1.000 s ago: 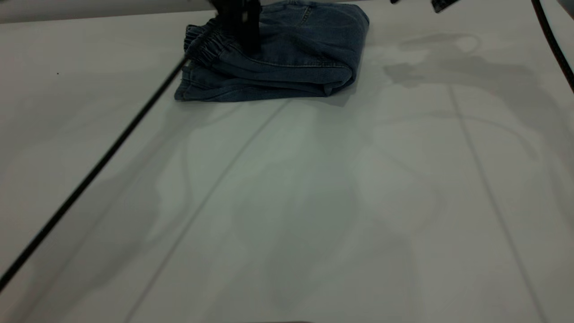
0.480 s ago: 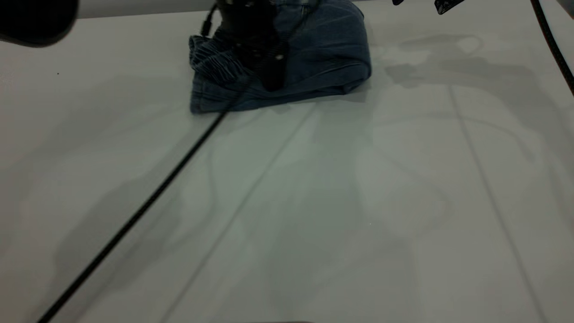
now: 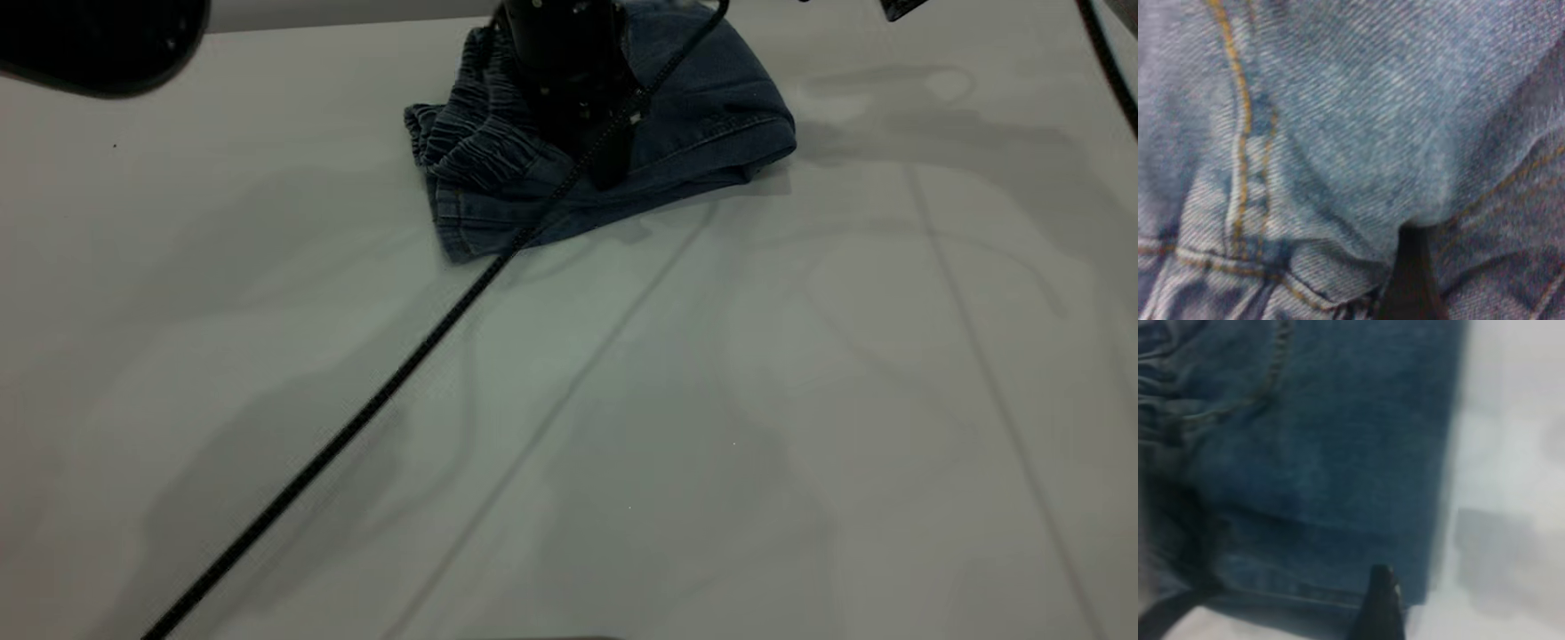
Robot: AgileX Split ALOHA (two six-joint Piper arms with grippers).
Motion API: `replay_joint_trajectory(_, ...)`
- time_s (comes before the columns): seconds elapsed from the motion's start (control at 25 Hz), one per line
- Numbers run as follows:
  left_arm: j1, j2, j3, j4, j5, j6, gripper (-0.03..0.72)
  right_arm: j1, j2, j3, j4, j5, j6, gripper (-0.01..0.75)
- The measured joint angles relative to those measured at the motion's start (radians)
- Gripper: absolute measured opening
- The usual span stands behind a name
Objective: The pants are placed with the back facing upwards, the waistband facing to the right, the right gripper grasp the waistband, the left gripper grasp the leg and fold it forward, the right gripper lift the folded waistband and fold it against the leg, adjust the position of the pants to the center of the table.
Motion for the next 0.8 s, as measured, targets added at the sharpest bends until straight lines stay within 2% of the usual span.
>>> replay_joint_trajectory(0.28,0.000,-0.089,0.000,0.043,-0.007,-0.005,0.516,-0.056,0.000,0.000,0.000,-0.002,0.000,0.570)
replay_joint_trajectory(0.36,0.000,-0.085,0.000,0.045,-0.062,-0.027,0.516,-0.058,0.000,0.000,0.000,0.002,0.000,0.570)
replay_joint_trajectory(0.52,0.000,-0.045,0.000,0.048,-0.281,-0.123,0.516,-0.058,0.000,0.000,0.000,0.010,0.000,0.570)
replay_joint_trajectory(0.6,0.000,-0.014,0.000,0.049,-0.352,-0.162,0.516,-0.058,0.000,0.000,0.000,0.013,0.000,0.570)
replay_joint_trajectory(0.8,0.000,0.064,0.000,0.052,-0.384,-0.191,0.516,-0.058,0.000,0.000,0.001,0.015,0.000,0.570)
